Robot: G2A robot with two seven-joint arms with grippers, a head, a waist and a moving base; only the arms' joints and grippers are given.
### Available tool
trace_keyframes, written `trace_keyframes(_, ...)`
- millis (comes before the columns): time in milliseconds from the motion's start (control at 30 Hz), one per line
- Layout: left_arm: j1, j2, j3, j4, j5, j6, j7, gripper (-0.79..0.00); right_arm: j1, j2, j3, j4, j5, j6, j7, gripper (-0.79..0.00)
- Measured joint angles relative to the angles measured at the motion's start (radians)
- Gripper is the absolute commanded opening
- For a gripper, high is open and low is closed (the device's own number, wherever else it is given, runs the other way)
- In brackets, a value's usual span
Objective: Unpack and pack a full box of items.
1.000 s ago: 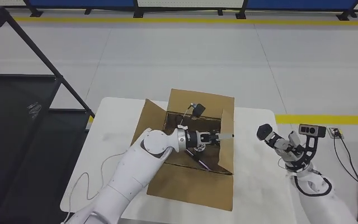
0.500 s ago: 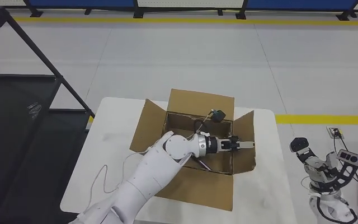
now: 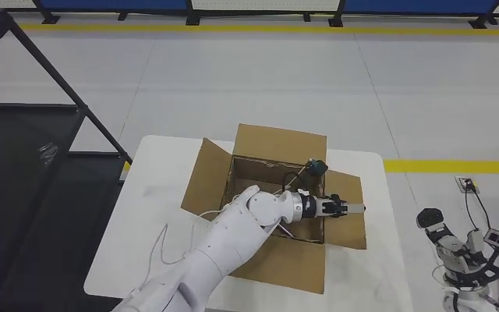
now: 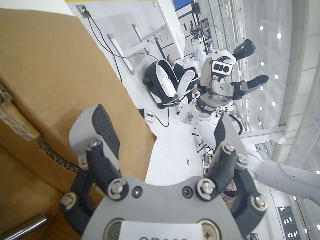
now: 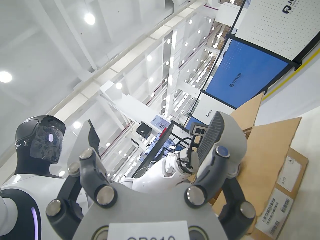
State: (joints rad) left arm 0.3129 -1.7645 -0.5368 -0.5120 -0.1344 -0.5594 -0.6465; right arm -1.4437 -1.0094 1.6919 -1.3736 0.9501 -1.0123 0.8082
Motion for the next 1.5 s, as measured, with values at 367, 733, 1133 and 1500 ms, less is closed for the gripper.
trace_keyframes(367,-0.023,-0.066,0.041,0.091,0.122,0.048,0.106,0.000,0.015,0.001,-0.023,0.018,-0.011,0.000,0.000,0.000)
trace_keyframes(733,-0.036,-0.096,0.013,0.133,0.113,0.011,0.091,0.000,0.017,0.003,-0.024,0.027,-0.002,0.000,0.000,0.000)
trace_keyframes(1133,-0.087,-0.043,-0.117,0.120,0.040,-0.159,0.096,0.000,0.104,0.010,-0.060,0.061,-0.144,0.000,0.000,0.000)
trace_keyframes(1500,-0.040,0.117,-0.330,-0.035,0.073,-0.279,0.151,0.000,0.298,0.003,-0.139,0.025,-0.503,0.095,-0.049,0.000)
